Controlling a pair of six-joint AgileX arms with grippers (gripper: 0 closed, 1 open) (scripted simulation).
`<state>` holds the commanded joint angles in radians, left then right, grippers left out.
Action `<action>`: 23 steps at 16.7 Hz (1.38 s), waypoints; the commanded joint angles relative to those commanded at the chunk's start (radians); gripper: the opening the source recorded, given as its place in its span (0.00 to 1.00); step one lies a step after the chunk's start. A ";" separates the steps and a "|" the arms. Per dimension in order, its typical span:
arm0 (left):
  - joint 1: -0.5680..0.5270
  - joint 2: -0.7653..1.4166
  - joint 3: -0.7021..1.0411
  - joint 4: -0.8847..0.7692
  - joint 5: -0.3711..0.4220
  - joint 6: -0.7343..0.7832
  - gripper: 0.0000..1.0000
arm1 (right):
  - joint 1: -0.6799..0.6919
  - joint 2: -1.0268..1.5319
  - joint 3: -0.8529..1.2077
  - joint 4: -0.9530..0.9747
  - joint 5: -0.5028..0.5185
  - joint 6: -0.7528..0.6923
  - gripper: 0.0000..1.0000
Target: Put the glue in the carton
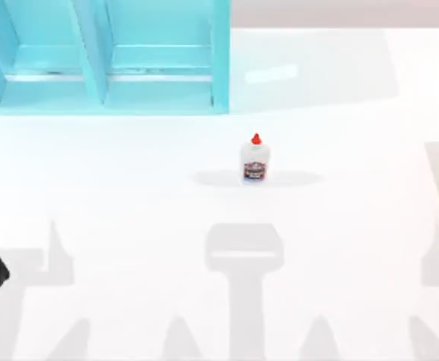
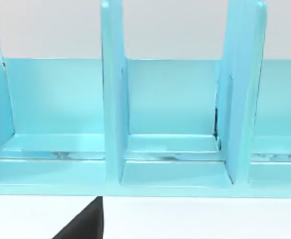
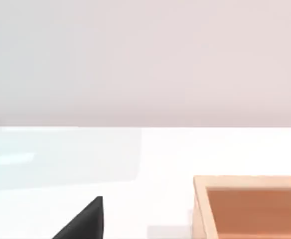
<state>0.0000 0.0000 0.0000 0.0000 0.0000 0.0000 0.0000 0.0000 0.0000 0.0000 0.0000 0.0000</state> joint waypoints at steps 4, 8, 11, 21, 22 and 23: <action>0.000 0.000 0.000 0.000 0.000 0.000 1.00 | 0.011 0.028 0.009 0.019 0.012 0.000 1.00; 0.000 0.000 0.000 0.000 0.000 0.000 1.00 | 0.080 0.202 0.068 0.132 0.082 0.000 1.00; 0.000 0.000 0.000 0.000 0.000 0.000 1.00 | 0.164 0.416 0.139 0.272 0.170 0.000 1.00; 0.000 0.000 0.000 0.000 0.000 0.000 1.00 | 0.555 1.411 0.476 0.928 0.577 -0.001 1.00; 0.000 0.000 0.000 0.000 0.000 0.000 1.00 | 0.596 1.517 0.512 0.997 0.621 -0.001 1.00; 0.000 0.000 0.000 0.000 0.000 0.000 1.00 | 0.637 1.621 0.547 1.066 0.663 0.000 1.00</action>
<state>0.0000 0.0000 0.0000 0.0000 0.0000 0.0000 0.6372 1.6212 0.5468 1.0659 0.6634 -0.0004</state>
